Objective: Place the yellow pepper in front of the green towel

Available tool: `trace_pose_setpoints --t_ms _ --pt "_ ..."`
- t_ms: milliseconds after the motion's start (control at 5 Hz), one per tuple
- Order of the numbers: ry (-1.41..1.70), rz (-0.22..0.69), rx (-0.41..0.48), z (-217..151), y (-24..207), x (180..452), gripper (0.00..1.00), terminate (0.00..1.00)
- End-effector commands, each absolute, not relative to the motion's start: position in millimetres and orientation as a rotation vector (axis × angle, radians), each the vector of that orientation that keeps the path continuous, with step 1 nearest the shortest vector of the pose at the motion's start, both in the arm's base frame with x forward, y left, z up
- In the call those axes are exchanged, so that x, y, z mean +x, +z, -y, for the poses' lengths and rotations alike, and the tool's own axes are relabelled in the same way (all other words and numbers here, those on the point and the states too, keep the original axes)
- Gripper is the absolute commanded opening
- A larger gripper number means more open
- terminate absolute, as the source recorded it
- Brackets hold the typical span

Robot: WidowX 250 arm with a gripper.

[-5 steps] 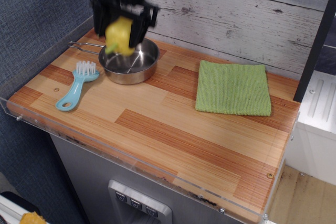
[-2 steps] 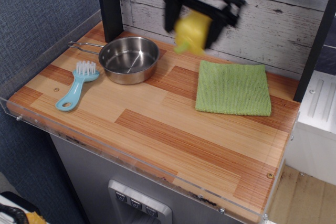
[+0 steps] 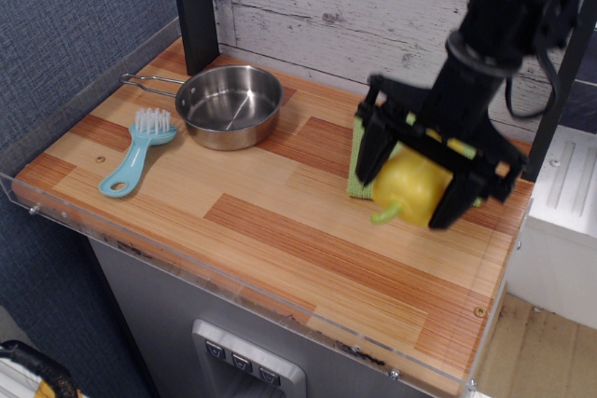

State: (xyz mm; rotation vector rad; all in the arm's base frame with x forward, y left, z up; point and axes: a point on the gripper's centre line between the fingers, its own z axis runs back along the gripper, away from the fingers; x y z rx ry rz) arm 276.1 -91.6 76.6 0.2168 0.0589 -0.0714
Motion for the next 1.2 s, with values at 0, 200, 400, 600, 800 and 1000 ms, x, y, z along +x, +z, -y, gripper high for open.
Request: trace_pose_setpoints --t_ms 0,200,400,600,800,1000 --pt "0.103 0.041 0.122 85.6 65.1 240.9 0.00 0.00" --pt "0.134 0.006 0.066 80.3 52.6 238.5 0.00 0.00" --pt "0.179 -0.045 0.016 78.0 44.5 234.8 1.00 0.00" --pt "0.177 -0.028 -0.030 72.7 53.5 234.9 1.00 0.00" --pt "0.117 -0.021 -0.021 70.7 72.5 237.0 1.00 0.00" --pt "-0.004 0.045 0.069 72.6 121.9 230.5 1.00 0.00"
